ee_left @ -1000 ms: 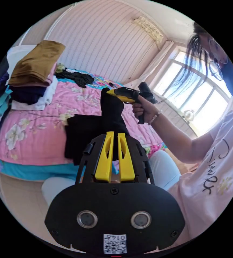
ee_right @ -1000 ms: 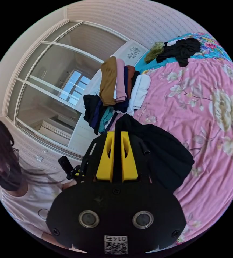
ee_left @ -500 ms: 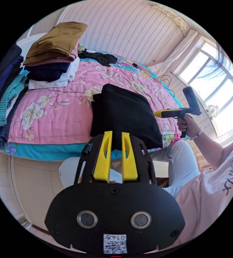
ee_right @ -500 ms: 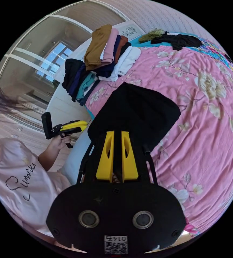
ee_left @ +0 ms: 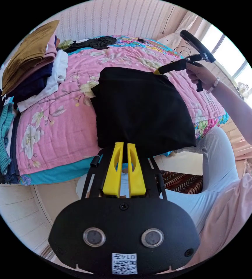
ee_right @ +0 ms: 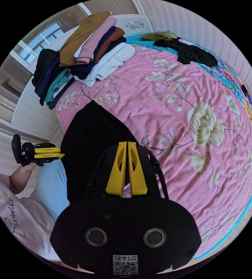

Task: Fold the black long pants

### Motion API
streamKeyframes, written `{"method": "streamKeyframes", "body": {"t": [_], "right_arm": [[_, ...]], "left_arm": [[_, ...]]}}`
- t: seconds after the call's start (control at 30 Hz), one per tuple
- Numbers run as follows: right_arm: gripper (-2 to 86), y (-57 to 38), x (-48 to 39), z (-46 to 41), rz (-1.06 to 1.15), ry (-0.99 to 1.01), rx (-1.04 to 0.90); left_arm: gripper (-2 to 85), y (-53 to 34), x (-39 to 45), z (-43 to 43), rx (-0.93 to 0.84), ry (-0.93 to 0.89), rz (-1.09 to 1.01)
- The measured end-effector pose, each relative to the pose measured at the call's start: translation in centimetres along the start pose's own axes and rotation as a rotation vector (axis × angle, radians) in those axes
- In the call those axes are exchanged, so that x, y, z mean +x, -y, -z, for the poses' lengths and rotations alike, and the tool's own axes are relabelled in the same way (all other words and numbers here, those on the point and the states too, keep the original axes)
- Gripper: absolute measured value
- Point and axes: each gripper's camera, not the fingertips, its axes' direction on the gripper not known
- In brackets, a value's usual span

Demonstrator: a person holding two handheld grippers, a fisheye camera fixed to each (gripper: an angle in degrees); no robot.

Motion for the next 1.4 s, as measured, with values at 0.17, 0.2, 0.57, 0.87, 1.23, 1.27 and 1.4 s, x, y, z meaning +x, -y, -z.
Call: {"method": "streamKeyframes", "body": {"t": [0.17, 0.2, 0.57, 0.87, 1.23, 1.27, 1.4], "right_arm": [[0.2, 0.9, 0.7, 3.1, 0.012, 0.024, 0.092], [0.3, 1.0, 1.0, 2.8, 0.003, 0.036, 0.085], [7.6, -4.8, 4.3, 6.1, -0.111, 0.090, 0.149], [1.3, -5.4, 6.7, 5.7, -0.129, 0.182, 0.102], [0.1, -6.4, 9.9, 11.6, -0.139, 0.203, 0.167], [0.1, -6.5, 10.2, 12.1, -0.144, 0.203, 0.173], [0.3, -6.6, 11.5, 13.6, -0.162, 0.219, 0.197]], "left_arm": [[-0.4, 1.2, 1.6, 0.0, -0.056, 0.056, -0.128], [0.0, 1.6, 2.0, -0.3, -0.064, 0.068, -0.150], [4.4, 5.6, 11.8, 5.7, 0.148, -0.042, -0.383], [0.2, 10.6, 20.2, -3.8, -0.074, 0.029, -0.565], [-1.0, 12.2, 19.2, -2.3, -0.038, -0.145, -0.596], [-1.0, 12.2, 19.2, -2.2, -0.035, -0.155, -0.603], [-0.9, 12.8, 18.2, -3.0, -0.022, -0.108, -0.567]]}}
